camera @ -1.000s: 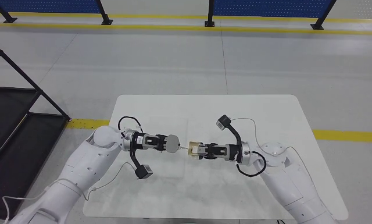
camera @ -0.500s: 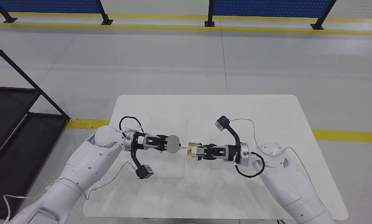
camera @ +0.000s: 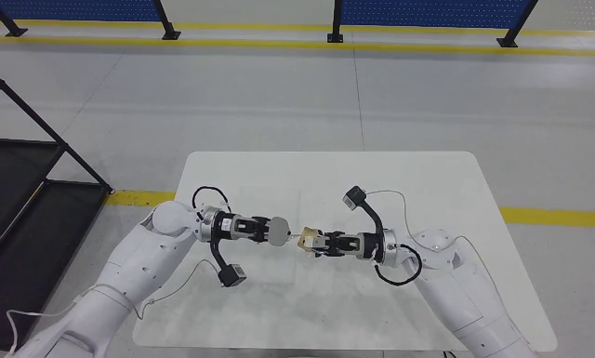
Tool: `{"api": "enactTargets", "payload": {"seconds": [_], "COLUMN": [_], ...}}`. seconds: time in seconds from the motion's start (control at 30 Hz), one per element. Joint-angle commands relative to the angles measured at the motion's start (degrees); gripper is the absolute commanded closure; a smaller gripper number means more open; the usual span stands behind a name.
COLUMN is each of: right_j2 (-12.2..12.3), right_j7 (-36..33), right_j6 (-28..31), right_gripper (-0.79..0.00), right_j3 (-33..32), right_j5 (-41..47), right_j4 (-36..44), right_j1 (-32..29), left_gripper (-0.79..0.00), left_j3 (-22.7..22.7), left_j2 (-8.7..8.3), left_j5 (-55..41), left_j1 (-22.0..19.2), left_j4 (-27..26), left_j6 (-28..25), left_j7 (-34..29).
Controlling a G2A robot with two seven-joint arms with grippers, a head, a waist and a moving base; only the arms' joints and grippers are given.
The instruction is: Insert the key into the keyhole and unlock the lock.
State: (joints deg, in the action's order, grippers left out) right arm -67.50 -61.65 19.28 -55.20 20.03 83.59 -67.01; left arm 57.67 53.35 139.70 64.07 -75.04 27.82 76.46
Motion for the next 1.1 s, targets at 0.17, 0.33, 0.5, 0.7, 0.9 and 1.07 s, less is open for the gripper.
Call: {"api": "enactTargets", "payload": {"seconds": [0.17, 0.33, 0.5, 0.7, 0.9, 1.07], "right_j2": [0.2, 0.3, 0.36, 0.41, 0.45, 0.46], "right_j7": [-3.11, -5.78, -7.32, -8.6, -9.1, -8.87], "right_j6": [-0.97, -1.85, -2.57, -3.19, -3.45, -3.43], "right_gripper": [0.0, 0.0, 0.0, 0.0, 0.0, 0.0], "right_j3": [0.21, 0.57, 0.9, 1.46, 1.87, 2.2], "right_j5": [-0.02, 0.25, 0.26, 0.15, 0.14, 0.04], "right_j4": [-0.15, -0.36, -0.27, -0.3, -0.46, -0.36], "right_j1": [0.84, 1.87, 2.68, 3.36, 3.75, 3.87], "left_gripper": [0.0, 0.0, 0.0, 0.0, 0.0, 0.0], "left_j3": [-0.08, -0.19, -0.43, -0.83, -1.13, -1.57], "left_j2": [-0.22, -0.43, -0.6, -0.76, -0.89, -0.94], "left_j5": [0.57, 1.09, 1.25, 1.36, 1.27, 1.44], "left_j1": [0.03, 0.1, 0.05, -0.08, -0.31, -0.49], "left_j4": [-0.53, -1.1, -1.41, -1.72, -1.73, -1.91], "left_j6": [-0.63, -1.07, -1.51, -1.74, -1.76, -1.63], "left_j7": [0.63, 1.07, 1.51, 1.75, 1.77, 1.64]}}
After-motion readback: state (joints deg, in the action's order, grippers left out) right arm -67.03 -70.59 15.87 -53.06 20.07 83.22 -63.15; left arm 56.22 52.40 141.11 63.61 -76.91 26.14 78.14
